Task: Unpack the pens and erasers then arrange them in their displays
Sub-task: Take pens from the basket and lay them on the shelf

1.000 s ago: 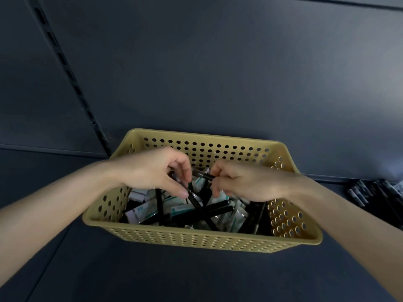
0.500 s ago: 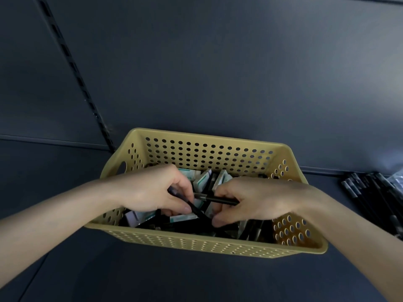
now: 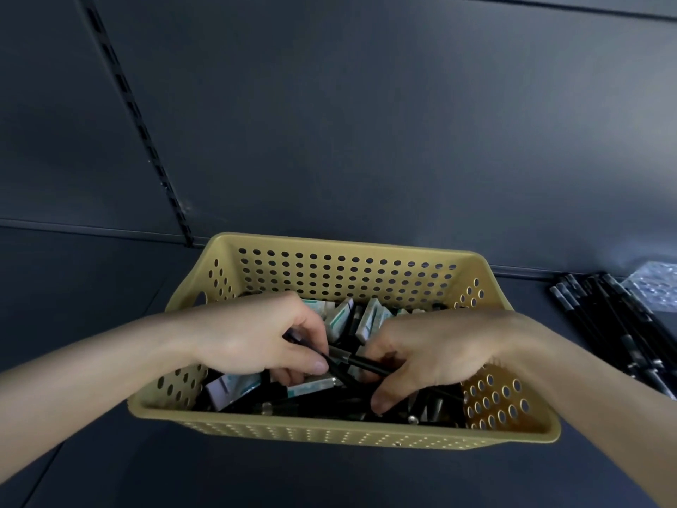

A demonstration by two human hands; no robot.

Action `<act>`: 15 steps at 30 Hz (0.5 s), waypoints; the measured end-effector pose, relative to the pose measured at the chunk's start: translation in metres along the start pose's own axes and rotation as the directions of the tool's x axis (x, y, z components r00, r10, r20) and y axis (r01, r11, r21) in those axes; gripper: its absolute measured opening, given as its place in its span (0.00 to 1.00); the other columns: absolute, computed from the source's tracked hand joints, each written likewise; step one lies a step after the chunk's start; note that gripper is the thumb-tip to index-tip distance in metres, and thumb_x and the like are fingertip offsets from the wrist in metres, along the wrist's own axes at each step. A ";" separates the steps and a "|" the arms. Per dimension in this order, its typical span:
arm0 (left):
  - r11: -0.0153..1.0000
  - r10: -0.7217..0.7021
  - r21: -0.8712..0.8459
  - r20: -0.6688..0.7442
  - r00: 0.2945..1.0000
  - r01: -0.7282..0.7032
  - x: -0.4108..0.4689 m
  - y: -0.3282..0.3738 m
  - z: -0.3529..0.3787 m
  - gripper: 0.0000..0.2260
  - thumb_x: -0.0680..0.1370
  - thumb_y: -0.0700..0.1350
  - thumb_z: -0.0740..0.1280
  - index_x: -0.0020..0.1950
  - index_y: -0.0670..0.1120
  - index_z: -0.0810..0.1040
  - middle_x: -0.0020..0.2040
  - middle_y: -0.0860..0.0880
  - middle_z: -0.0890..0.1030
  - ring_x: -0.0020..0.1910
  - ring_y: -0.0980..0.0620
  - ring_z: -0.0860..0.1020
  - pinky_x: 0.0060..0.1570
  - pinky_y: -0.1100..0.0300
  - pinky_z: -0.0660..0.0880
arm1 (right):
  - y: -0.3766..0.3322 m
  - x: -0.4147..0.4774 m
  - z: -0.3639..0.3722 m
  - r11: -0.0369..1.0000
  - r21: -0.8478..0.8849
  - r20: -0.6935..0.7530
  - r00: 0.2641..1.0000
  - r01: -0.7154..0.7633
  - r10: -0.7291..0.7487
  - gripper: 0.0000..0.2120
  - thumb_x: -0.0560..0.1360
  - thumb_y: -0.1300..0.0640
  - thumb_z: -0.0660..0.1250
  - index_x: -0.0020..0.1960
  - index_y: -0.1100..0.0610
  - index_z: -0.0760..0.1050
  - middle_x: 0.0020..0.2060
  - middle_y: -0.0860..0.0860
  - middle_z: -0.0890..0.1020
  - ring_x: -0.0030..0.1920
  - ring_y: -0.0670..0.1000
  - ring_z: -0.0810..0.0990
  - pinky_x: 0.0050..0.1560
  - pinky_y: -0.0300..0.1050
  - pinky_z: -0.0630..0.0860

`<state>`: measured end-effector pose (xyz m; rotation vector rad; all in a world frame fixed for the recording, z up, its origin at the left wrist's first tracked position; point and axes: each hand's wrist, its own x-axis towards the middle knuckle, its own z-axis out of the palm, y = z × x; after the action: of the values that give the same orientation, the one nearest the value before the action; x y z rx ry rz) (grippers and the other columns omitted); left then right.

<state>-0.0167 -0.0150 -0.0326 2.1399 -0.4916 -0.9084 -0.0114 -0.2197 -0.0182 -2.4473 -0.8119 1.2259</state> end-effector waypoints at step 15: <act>0.940 0.078 0.327 0.069 0.995 -0.097 0.003 0.000 -0.003 0.07 0.78 0.56 0.62 0.51 0.55 0.74 0.49 0.60 0.77 0.50 0.64 0.74 0.54 0.61 0.71 | 0.002 0.001 0.003 0.999 -0.016 -0.132 0.991 0.033 -0.035 0.14 0.70 0.47 0.72 0.51 0.52 0.76 0.42 0.48 0.81 0.39 0.47 0.76 0.38 0.42 0.72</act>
<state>-0.0125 -0.0154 -0.0321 2.3738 -0.8096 -0.8855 -0.0130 -0.2203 -0.0219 -2.4846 -0.8242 1.0362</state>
